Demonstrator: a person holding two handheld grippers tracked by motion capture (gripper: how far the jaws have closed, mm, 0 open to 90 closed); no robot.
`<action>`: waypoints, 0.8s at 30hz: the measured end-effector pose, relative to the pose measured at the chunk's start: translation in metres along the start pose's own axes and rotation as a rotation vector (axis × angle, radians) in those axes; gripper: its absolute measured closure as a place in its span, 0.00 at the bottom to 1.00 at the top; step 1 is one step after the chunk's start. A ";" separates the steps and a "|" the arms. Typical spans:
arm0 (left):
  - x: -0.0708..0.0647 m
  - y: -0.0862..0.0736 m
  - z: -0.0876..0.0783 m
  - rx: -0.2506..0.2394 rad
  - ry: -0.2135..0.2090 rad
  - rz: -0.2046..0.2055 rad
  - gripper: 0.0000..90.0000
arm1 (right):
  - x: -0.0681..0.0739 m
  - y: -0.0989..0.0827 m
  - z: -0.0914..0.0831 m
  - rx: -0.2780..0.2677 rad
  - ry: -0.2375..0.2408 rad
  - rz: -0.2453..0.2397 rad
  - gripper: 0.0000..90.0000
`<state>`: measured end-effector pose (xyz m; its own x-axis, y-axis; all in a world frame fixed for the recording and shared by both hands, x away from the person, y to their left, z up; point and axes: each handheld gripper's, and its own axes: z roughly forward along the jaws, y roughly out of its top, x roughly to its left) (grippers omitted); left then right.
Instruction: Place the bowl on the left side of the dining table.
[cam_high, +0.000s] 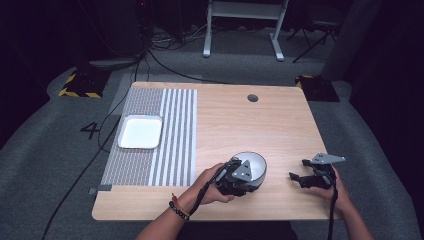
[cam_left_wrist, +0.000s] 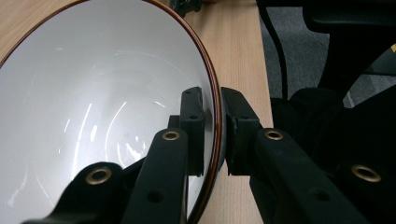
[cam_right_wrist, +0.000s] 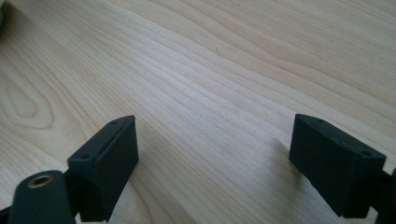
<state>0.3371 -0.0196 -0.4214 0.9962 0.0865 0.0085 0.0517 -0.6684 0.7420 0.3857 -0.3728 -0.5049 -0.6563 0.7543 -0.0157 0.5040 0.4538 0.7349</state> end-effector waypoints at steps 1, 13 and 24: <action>0.000 0.000 0.000 0.002 0.001 0.000 0.89 | 0.000 0.000 0.000 0.000 0.000 -0.001 0.17; -0.002 0.003 -0.003 0.005 0.009 0.015 0.90 | 0.000 0.000 0.000 0.000 0.000 -0.002 0.17; -0.003 0.003 -0.004 0.002 0.013 0.034 0.90 | 0.000 0.000 0.000 -0.001 -0.001 0.003 0.17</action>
<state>0.3343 -0.0188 -0.4164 0.9964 0.0729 0.0424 0.0177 -0.6725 0.7399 0.3857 -0.3725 -0.5050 -0.6541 0.7563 -0.0147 0.5050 0.4510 0.7359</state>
